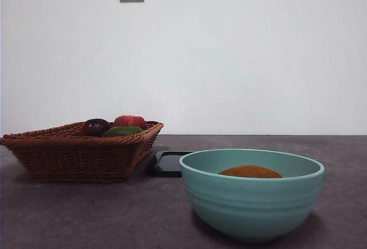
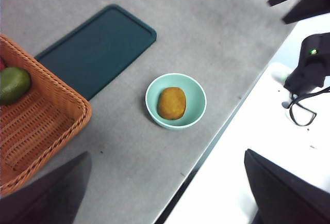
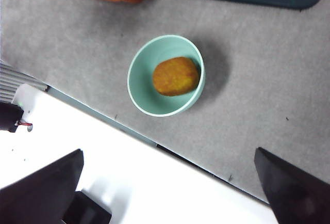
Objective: Pick up the wifruite, put it on the bowl, pick up the plate, put it on desk
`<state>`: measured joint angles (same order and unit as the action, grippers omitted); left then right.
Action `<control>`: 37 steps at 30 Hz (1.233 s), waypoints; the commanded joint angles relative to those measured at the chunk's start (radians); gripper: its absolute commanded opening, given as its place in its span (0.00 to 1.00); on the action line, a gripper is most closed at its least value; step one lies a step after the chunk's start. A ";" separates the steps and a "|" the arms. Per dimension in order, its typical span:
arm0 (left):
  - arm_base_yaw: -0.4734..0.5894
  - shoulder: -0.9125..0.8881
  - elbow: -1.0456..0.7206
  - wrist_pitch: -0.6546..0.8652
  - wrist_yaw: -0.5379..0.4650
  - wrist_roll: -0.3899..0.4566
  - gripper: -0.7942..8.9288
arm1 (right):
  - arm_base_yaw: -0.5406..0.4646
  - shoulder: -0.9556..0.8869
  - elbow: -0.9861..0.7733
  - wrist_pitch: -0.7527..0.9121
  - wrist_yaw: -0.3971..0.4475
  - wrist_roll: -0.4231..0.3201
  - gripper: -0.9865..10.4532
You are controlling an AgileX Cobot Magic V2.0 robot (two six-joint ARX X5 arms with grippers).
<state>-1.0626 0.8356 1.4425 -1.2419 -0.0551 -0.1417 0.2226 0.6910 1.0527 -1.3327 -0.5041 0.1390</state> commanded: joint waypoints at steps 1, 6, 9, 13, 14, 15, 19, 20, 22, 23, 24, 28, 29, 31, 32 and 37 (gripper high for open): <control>-0.009 -0.052 -0.043 0.040 -0.006 -0.007 0.56 | 0.005 0.049 0.016 0.007 -0.003 -0.007 0.63; -0.009 -0.157 -0.163 0.074 -0.006 -0.040 0.56 | 0.027 0.137 0.016 0.010 0.019 -0.024 0.63; -0.009 -0.207 -0.222 0.084 -0.006 -0.051 0.56 | 0.060 0.184 0.015 0.012 0.066 -0.010 0.63; -0.009 -0.270 -0.296 0.121 -0.005 -0.051 0.56 | 0.127 0.243 0.015 0.020 0.129 0.022 0.63; -0.009 -0.282 -0.309 0.126 -0.005 -0.051 0.56 | 0.147 0.257 0.015 0.026 0.145 0.035 0.63; -0.009 -0.292 -0.320 0.130 -0.005 -0.052 0.56 | 0.166 0.271 0.015 0.036 0.160 0.047 0.63; -0.009 -0.315 -0.336 0.137 -0.005 -0.057 0.56 | 0.239 0.330 0.015 0.108 0.205 0.095 0.63; -0.009 -0.317 -0.336 0.138 -0.005 -0.059 0.56 | 0.257 0.347 0.015 0.129 0.219 0.113 0.63; -0.009 -0.319 -0.336 0.137 -0.005 -0.059 0.56 | 0.286 0.383 0.015 0.159 0.248 0.145 0.63; -0.009 -0.319 -0.336 0.136 -0.005 -0.059 0.56 | 0.299 0.403 0.015 0.171 0.262 0.156 0.63; -0.009 -0.319 -0.336 0.136 -0.005 -0.059 0.56 | 0.309 0.420 0.015 0.181 0.271 0.163 0.63; -0.009 -0.319 -0.336 0.137 -0.005 -0.058 0.56 | 0.341 0.502 0.015 0.220 0.277 0.168 0.63; -0.009 -0.319 -0.336 0.137 -0.005 -0.058 0.56 | 0.347 0.524 0.015 0.230 0.278 0.167 0.63; -0.009 -0.319 -0.336 0.137 -0.005 -0.058 0.56 | 0.355 0.564 0.015 0.250 0.283 0.167 0.63; -0.009 -0.319 -0.336 0.137 -0.005 -0.058 0.56 | 0.358 0.586 0.015 0.258 0.294 0.167 0.63; -0.009 -0.319 -0.336 0.137 -0.005 -0.053 0.56 | 0.365 0.684 0.015 0.266 0.316 0.156 0.63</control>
<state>-1.0626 0.5148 1.0996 -1.1175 -0.0559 -0.1970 0.5793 1.3552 1.0527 -1.0710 -0.1898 0.2932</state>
